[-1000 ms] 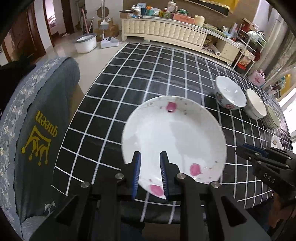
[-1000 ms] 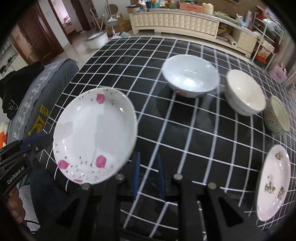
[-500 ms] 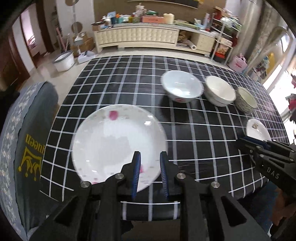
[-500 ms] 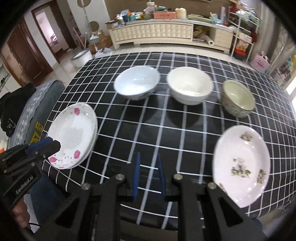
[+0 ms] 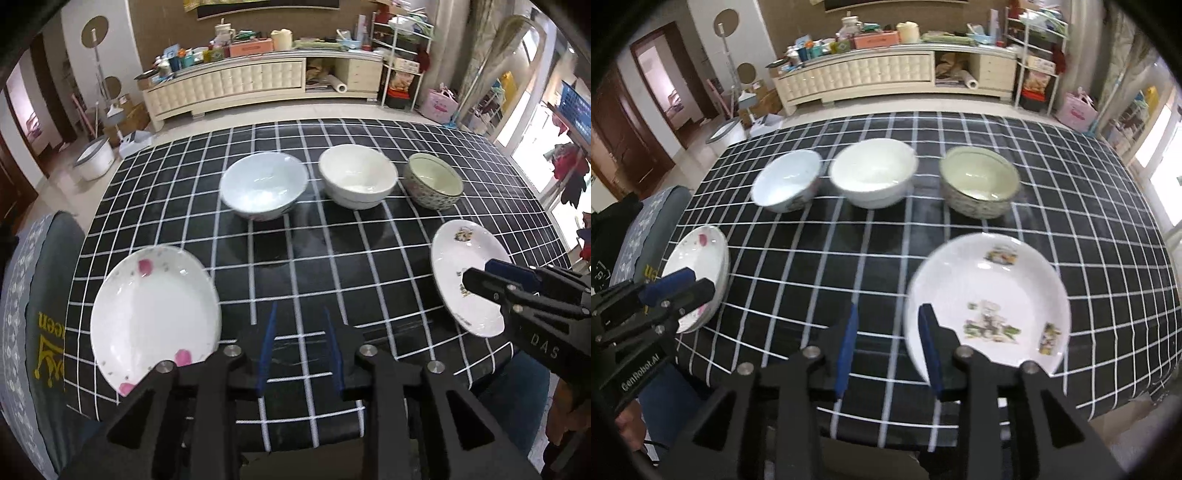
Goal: Organize plates and bowls
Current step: 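Move the right gripper to the bear-print plate and grasp its rim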
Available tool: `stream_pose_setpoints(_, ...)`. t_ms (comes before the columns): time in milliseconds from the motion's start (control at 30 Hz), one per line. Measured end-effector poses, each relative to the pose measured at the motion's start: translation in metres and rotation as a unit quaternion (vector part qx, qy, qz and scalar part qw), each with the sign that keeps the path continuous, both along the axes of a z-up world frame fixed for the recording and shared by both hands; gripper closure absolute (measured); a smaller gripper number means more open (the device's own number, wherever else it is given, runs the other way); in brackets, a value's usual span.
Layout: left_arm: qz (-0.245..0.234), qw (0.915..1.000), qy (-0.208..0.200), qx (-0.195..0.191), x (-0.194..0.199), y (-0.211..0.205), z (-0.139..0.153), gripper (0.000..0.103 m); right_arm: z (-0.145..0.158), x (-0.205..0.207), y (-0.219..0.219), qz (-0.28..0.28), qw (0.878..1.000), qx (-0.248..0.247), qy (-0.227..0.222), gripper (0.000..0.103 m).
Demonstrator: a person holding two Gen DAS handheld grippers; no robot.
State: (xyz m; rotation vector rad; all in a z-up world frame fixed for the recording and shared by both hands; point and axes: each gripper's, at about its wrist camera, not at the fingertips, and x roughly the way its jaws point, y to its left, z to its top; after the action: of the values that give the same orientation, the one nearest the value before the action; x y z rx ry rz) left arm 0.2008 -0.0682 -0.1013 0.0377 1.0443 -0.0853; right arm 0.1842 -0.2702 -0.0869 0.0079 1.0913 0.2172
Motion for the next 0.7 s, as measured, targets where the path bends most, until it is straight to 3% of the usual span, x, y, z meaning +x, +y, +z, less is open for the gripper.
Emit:
stream_pose_setpoints(133, -0.018, 0.9998, 0.004, 0.002, 0.007, -0.024, -0.002, 0.074, -0.005, -0.001, -0.024, -0.02, 1.0, -0.004, 0.003, 0.049)
stream_pose_setpoints(200, -0.028, 0.9996, 0.004, 0.005, 0.009, -0.038, -0.004, 0.069, -0.006, -0.002, -0.036, -0.028, 1.0, -0.003, 0.005, 0.049)
stream_pose_setpoints(600, -0.079, 0.9964, 0.028, 0.007, 0.026, -0.109, -0.023, 0.064, -0.027, 0.0, -0.099, -0.068, 0.997, -0.008, 0.029, 0.048)
stream_pose_setpoints(700, -0.086, 0.9957, 0.036, 0.002, 0.032, -0.12, -0.03, 0.064, -0.032, 0.002, -0.113, -0.074, 0.997, -0.01, 0.036, 0.042)
